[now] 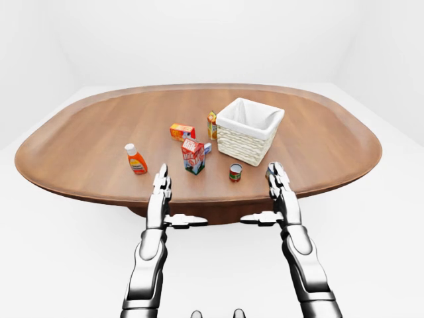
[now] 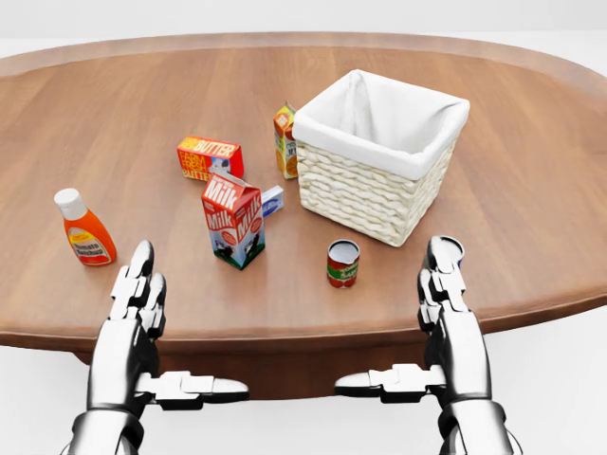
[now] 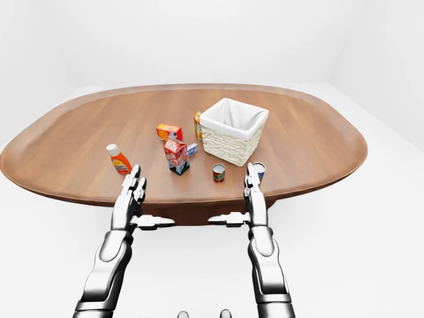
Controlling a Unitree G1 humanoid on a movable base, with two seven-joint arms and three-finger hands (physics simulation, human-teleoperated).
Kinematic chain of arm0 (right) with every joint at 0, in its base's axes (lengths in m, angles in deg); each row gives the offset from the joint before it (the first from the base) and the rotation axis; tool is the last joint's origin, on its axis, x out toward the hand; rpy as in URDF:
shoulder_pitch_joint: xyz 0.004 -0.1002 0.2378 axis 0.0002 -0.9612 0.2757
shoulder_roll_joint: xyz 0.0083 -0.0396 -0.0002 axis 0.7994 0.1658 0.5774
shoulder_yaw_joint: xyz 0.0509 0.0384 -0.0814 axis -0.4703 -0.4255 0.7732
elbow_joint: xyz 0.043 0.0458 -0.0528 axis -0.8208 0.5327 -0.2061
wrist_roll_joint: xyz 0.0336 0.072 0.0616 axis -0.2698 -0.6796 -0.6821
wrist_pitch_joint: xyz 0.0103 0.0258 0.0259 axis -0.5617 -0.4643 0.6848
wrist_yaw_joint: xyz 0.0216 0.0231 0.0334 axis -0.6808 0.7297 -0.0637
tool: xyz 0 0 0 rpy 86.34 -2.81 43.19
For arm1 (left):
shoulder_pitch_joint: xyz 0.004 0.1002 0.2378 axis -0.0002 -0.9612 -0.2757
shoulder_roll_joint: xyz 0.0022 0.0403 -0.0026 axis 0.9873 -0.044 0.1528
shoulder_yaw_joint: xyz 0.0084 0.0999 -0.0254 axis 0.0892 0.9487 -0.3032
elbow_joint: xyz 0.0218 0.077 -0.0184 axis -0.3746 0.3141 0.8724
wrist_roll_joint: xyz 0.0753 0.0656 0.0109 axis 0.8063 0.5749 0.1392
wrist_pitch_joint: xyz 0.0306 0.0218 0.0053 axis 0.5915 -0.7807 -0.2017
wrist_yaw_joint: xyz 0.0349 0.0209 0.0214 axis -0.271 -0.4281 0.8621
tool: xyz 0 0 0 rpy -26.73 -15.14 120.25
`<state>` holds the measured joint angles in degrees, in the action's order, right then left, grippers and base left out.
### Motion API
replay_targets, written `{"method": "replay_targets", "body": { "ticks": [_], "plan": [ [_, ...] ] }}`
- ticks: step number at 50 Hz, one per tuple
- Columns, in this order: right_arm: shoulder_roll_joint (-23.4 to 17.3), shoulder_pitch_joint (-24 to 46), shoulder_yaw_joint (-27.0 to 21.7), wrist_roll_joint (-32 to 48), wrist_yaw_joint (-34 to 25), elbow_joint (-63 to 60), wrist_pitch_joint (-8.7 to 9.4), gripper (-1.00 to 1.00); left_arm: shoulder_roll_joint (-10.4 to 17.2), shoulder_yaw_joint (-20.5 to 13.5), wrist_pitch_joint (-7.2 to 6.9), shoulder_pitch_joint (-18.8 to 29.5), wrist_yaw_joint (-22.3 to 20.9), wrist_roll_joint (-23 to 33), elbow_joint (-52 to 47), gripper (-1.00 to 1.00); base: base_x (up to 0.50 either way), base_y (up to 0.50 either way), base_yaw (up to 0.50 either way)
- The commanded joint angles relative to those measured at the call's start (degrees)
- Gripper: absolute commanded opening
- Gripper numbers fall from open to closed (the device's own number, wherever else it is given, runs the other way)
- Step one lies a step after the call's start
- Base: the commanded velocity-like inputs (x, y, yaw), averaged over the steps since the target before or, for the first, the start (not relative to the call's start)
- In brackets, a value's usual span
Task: Pick up the alphabet soup, and put it in the basket.
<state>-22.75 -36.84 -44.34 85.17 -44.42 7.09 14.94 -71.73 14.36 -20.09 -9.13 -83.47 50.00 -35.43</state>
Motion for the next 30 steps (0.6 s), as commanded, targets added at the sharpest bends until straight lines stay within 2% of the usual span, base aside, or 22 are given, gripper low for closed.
{"method": "replay_targets", "body": {
  "ticks": [1,3,12,13,14,15,16,17,25,30],
  "plan": [
    [-0.4,-0.1,-1.3,-1.1,-0.3,1.6,-1.88,1.0,0.0,0.8,0.44,-0.1,-1.6,0.9,-0.7,1.0,0.0,0.0,0.0],
    [-0.3,-0.5,-1.0,-1.1,-0.3,0.6,-1.28,1.0,0.0,0.9,0.81,-0.1,-1.7,1.3,-0.4,1.0,0.0,0.0,0.0],
    [-0.3,-0.1,-0.9,-0.9,0.3,-0.5,-0.24,1.0,-0.1,1.1,0.1,-0.4,-2.1,1.2,-1.7,1.0,0.0,0.0,0.0],
    [-0.3,-0.3,-0.7,-0.9,0.5,-4.1,1.89,1.0,-0.3,1.4,-1.28,-0.3,-1.6,1.4,-5.7,1.0,0.0,0.0,0.0],
    [-0.3,-0.3,-0.7,-0.9,0.5,-4.3,2.05,1.0,-0.3,1.4,-1.39,-0.3,-1.5,1.4,-6.0,1.0,0.0,0.0,0.0],
    [-0.3,-0.2,-0.6,-0.9,0.7,-7.2,4.06,1.0,-0.5,1.3,-3.69,0.5,-1.2,1.1,-8.3,1.0,0.0,0.0,0.0],
    [-0.3,-0.3,-0.4,-0.8,0.7,-9.2,5.26,1.0,-0.6,1.2,-4.63,1.1,-0.9,0.6,-9.3,1.0,0.0,0.0,0.0],
    [-0.3,-0.1,-0.4,-0.7,0.7,-10.0,5.65,1.0,-0.7,1.3,-5.07,1.5,-0.8,0.3,-10.2,1.0,0.0,0.0,0.0],
    [-0.4,1.7,-0.6,-1.8,1.2,-22.9,5.65,1.0,-0.1,1.5,-5.07,5.2,0.4,1.2,-20.7,1.0,0.0,0.0,0.0],
    [-0.2,2.0,-0.2,-1.6,1.3,-25.7,5.65,1.0,0.0,0.6,-5.07,6.4,0.7,1.0,-25.5,1.0,0.0,0.0,0.0]
  ]
}}
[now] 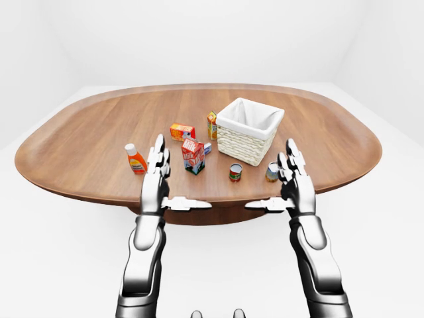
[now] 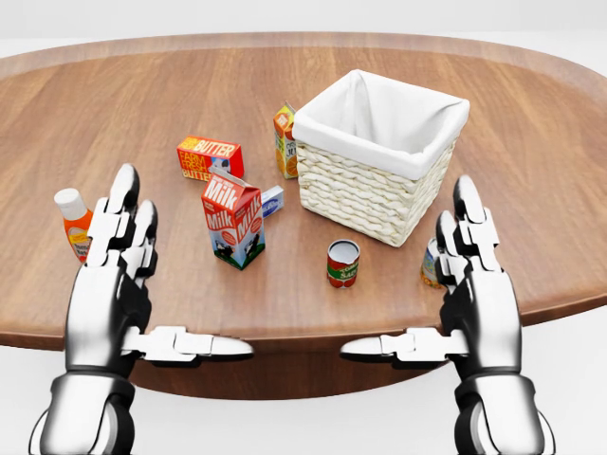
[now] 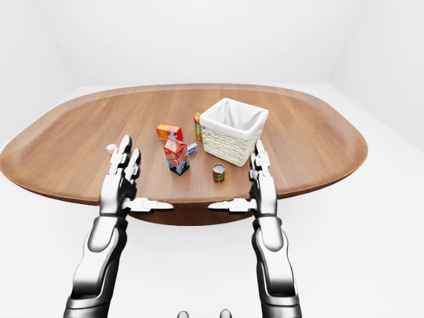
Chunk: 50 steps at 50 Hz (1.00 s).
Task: Pick up the alphabet soup, and put it in the basket.
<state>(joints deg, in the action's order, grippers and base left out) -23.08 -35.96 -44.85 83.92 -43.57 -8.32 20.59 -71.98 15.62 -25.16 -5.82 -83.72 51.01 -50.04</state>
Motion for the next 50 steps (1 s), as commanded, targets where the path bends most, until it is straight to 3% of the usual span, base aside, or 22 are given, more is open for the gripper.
{"method": "replay_targets", "body": {
  "ticks": [1,9,20,50],
  "plan": [
    [0.1,1.2,0.3,-0.5,0.5,-11.1,0.0,1.0,0.4,-0.8,0.0,3.3,0.8,-0.2,-12.4,1.0,0.0,0.0,0.0],
    [-0.3,1.5,-0.8,-1.7,0.3,-15.6,0.0,1.0,1.5,-2.9,0.0,5.0,1.1,-1.5,-18.1,1.0,0.0,0.0,0.0],
    [-0.4,1.5,-1.4,-2.7,0.2,-16.7,0.0,1.0,2.1,-4.3,0.0,3.9,1.1,-1.7,-18.2,1.0,0.0,0.0,0.0],
    [-0.5,1.0,-0.5,-0.8,-0.5,-16.0,0.0,1.0,1.8,-4.5,0.0,1.3,0.9,-1.2,-16.1,1.0,0.0,-0.47,0.0]
  ]
}}
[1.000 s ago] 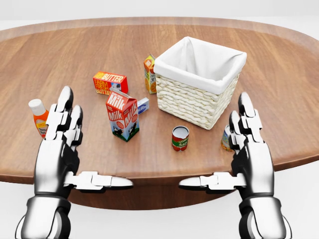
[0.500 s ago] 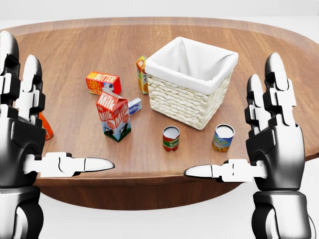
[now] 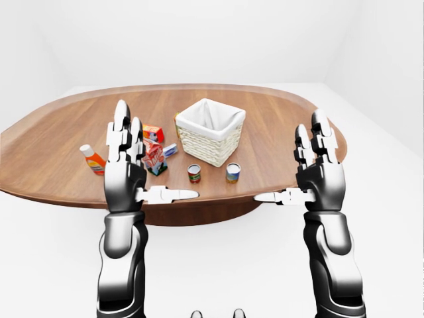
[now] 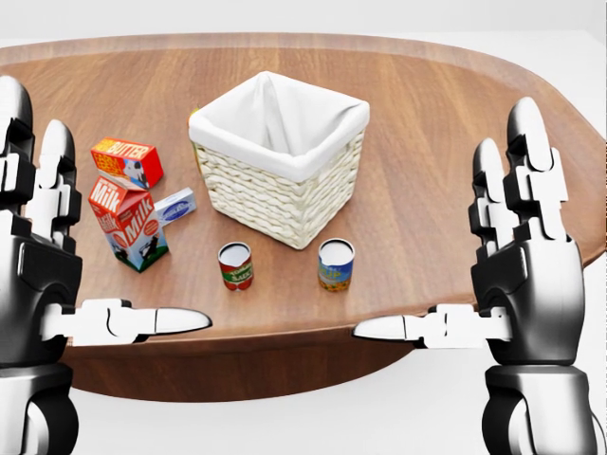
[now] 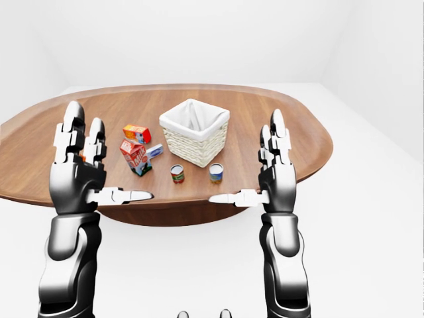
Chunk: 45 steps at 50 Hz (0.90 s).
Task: Pick up the alphabet soup, and put it in the basket.
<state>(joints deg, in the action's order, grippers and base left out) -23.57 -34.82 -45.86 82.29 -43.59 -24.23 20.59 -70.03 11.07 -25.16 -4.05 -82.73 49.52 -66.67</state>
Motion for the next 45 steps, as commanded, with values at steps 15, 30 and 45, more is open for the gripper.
{"method": "replay_targets", "body": {
  "ticks": [15,30,45],
  "plan": [
    [0.5,-1.0,1.5,1.3,-1.2,0.3,0.0,1.0,-0.2,0.4,0.0,-0.8,0.0,0.6,0.5,1.0,0.0,-0.03,0.0],
    [0.7,-2.1,3.3,3.3,-1.4,1.1,0.0,1.0,-0.2,0.7,0.0,-1.3,-0.3,1.6,0.2,1.0,0.24,0.0,0.0],
    [1.0,-2.5,3.5,3.6,-1.6,2.2,0.0,1.0,-0.5,1.0,0.0,-1.3,-0.4,1.4,0.0,1.0,0.48,0.0,0.0]
  ]
}}
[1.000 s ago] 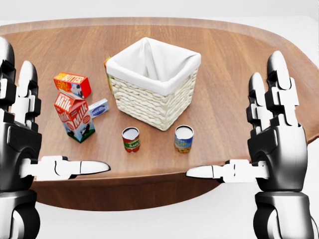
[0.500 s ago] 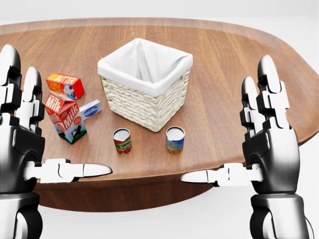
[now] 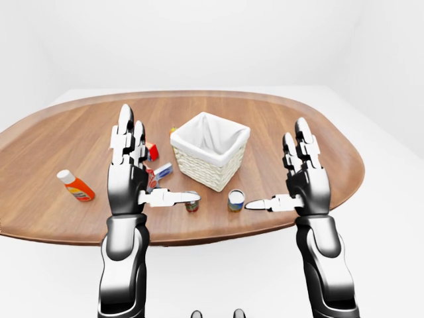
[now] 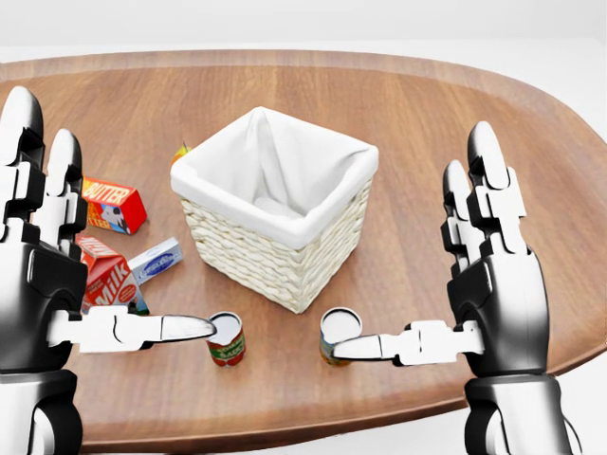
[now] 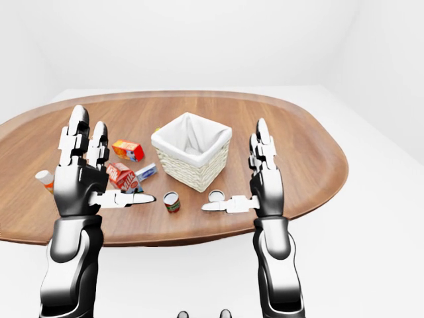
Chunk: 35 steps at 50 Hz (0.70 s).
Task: Pick up the alphabet soup, and put it in the basket.
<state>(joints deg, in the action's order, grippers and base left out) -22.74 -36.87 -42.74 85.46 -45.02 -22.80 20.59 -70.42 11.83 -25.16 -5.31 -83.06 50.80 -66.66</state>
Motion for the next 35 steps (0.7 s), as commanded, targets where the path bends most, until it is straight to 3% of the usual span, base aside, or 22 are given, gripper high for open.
{"method": "replay_targets", "body": {
  "ticks": [1,31,35],
  "plan": [
    [0.1,-0.5,0.4,0.5,-0.2,0.8,0.0,1.0,-0.1,0.2,0.0,-0.1,0.0,0.1,0.0,1.0,0.48,0.0,0.0],
    [0.1,-0.2,0.5,0.9,-0.2,0.8,0.0,1.0,0.0,0.2,0.0,-0.1,-0.2,0.4,0.6,1.0,0.43,0.0,0.0],
    [0.0,-0.5,0.5,1.6,-0.4,0.1,0.0,1.0,0.1,0.1,0.0,0.0,-0.3,0.4,0.1,1.0,0.05,0.0,0.0]
  ]
}}
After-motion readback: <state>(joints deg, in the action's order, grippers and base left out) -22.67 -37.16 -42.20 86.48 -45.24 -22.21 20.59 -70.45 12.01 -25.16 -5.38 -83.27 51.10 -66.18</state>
